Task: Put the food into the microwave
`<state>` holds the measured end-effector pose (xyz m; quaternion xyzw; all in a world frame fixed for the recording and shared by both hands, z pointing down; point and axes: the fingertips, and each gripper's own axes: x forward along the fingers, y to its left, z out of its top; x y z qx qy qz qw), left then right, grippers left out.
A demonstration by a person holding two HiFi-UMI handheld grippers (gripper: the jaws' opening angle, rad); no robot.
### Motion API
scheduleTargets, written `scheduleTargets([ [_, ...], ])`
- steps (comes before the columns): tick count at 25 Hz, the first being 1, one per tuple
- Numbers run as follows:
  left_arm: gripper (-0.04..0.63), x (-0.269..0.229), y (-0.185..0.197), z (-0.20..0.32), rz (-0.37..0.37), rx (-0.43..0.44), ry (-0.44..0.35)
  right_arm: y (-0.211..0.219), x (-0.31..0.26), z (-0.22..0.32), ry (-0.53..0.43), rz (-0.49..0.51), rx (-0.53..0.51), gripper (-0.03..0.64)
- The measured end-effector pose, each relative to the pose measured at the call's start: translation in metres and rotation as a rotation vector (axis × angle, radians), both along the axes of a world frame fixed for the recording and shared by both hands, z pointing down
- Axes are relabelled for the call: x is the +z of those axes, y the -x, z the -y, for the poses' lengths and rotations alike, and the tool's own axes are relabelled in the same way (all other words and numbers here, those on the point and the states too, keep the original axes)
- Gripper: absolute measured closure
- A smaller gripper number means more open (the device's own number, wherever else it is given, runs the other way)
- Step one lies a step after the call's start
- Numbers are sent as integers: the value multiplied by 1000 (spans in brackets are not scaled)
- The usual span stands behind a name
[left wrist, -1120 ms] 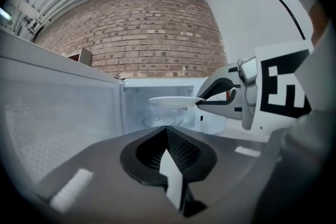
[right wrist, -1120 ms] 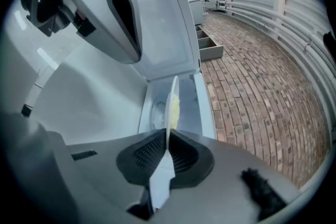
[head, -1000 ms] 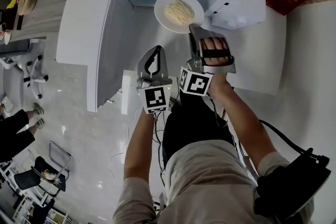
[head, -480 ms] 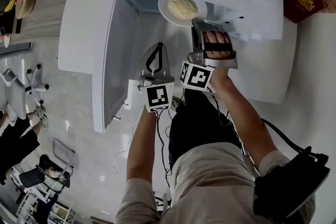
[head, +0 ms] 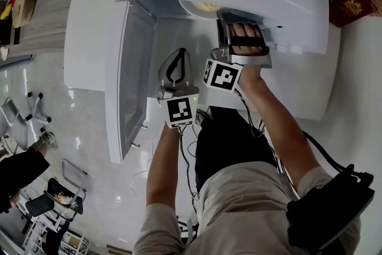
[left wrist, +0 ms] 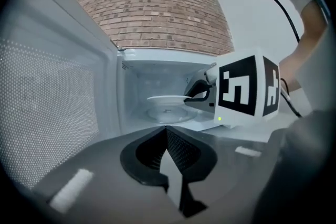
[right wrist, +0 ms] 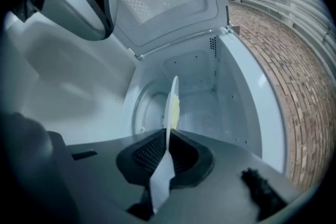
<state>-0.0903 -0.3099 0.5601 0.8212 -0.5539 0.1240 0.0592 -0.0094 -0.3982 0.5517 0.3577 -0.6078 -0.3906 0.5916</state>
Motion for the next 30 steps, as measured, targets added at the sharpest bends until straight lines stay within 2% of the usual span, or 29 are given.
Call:
scheduleTargets([
  [14, 588, 8, 13, 19, 22, -15, 18, 8, 27, 32, 52, -31, 13, 594],
  [19, 588, 12, 9, 21, 22, -3, 42, 8, 32, 45, 66, -94, 6, 594],
  [22, 588, 17, 2, 16, 37, 26, 73, 13, 39, 48, 131, -107, -2, 589],
  [25, 588, 23, -4, 9, 41, 70, 113, 22, 47, 46, 206, -68, -1, 571],
  [30, 588, 30, -12, 0, 27, 117, 162, 17, 52, 42, 352, -59, 47, 560],
])
